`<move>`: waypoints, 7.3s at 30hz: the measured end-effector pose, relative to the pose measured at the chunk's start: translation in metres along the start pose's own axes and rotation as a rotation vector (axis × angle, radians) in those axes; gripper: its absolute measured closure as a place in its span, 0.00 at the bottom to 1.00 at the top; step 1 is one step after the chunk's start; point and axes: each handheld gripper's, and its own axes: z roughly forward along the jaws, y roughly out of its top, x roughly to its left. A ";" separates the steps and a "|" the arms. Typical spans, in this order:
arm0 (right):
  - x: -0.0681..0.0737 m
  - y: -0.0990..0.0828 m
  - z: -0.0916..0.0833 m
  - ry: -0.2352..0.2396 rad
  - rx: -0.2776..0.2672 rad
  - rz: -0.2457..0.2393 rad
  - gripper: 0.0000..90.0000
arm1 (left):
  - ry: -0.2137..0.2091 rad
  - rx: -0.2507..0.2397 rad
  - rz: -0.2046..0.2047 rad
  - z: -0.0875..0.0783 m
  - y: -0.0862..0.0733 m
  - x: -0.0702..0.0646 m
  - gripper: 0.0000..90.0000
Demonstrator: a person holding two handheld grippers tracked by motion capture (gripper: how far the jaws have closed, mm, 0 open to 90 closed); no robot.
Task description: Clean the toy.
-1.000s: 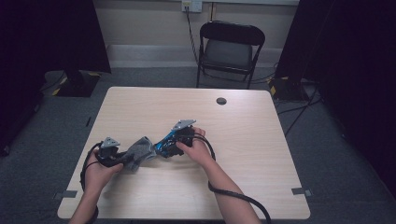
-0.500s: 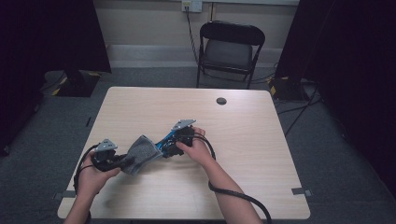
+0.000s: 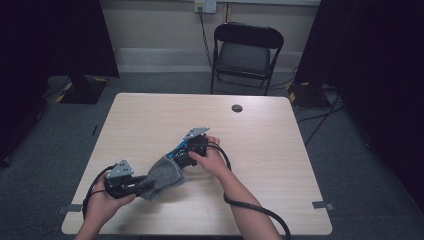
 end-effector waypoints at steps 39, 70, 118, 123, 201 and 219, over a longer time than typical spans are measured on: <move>-0.001 0.001 0.000 0.005 0.004 -0.003 0.01 | 0.075 0.189 0.003 0.048 0.011 0.031 0.80; -0.001 0.001 0.000 0.007 0.006 -0.002 0.01 | 0.250 0.156 -0.100 0.028 0.002 0.067 0.80; -0.005 -0.001 0.000 0.022 -0.007 0.002 0.01 | 0.346 0.064 -0.217 0.081 0.070 0.108 0.79; -0.005 -0.002 0.000 0.022 -0.010 0.000 0.01 | 0.349 0.065 -0.220 0.098 0.077 0.108 0.79; -0.006 -0.002 0.000 0.031 -0.014 -0.007 0.01 | 0.167 0.120 -0.219 0.111 0.065 0.100 0.81; -0.006 -0.002 0.001 0.032 -0.012 -0.008 0.01 | 0.144 0.130 -0.233 0.089 0.049 0.097 0.82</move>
